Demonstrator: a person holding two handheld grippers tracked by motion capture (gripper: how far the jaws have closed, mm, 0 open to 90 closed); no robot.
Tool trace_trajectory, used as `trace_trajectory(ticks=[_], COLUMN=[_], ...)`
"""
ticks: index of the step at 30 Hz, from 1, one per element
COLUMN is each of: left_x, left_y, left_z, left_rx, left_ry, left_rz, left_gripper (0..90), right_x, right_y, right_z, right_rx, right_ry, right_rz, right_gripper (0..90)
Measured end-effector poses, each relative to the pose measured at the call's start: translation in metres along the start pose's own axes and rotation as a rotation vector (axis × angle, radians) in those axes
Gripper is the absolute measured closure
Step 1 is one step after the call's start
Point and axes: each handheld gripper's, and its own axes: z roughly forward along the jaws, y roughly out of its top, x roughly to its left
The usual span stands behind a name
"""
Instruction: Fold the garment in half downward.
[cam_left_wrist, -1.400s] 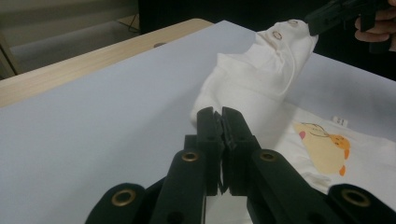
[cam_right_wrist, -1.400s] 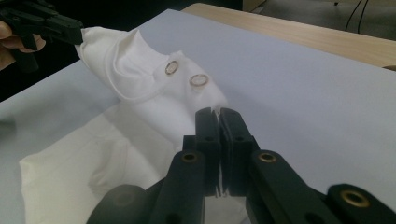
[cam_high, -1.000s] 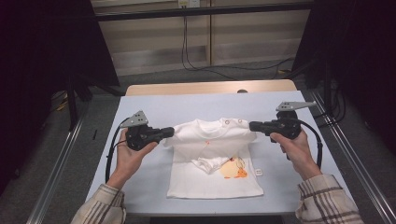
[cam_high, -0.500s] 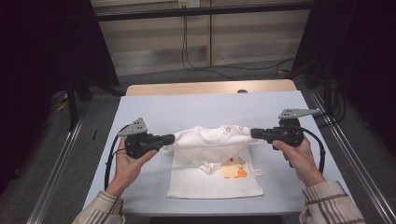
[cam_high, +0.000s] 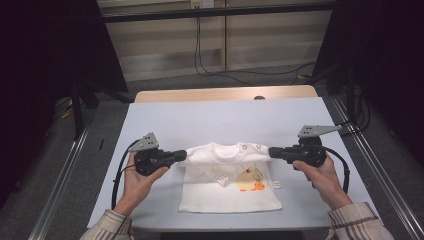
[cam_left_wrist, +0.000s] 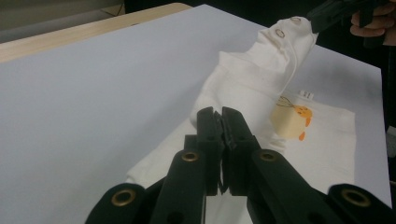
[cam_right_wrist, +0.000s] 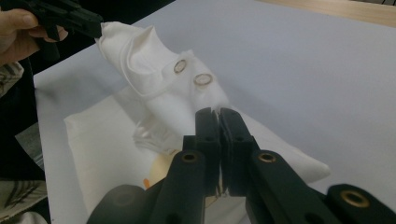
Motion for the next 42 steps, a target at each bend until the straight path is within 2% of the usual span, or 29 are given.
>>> trace_trajectory(ticks=[4,11,23,29,32,37,42], left_x=[-0.004,-0.007,-0.014,-0.015,-0.016,-0.015,-0.017], left_y=[-0.003,-0.011,-0.023,-0.026,-0.027,-0.033,-0.038], left_z=[-0.001,-0.001,0.003,0.004,0.005,0.008,0.013], left_rx=[0.007,0.026,0.063,0.074,0.087,0.114,0.149], left_ry=[-0.002,-0.011,-0.036,-0.034,-0.034,-0.032,-0.033], left_rz=[0.004,-0.017,-0.018,-0.018,-0.012,-0.027,-0.018], left_gripper=[87.1,87.1,87.0,87.0,87.0,86.9,86.9], right_x=[0.001,0.004,0.005,0.005,0.006,0.008,0.01], right_y=[-0.004,-0.011,-0.026,-0.029,-0.032,-0.036,-0.039], right_z=[-0.001,0.0,0.0,0.002,0.004,0.005,0.007], right_rx=[0.001,0.017,0.049,0.062,0.069,0.084,0.104], right_ry=[0.0,0.011,0.01,0.011,0.016,0.022,0.031], right_rz=[0.003,0.004,0.01,0.009,0.014,0.01,0.003], right_gripper=[87.3,87.2,87.2,87.2,87.2,87.2,87.2])
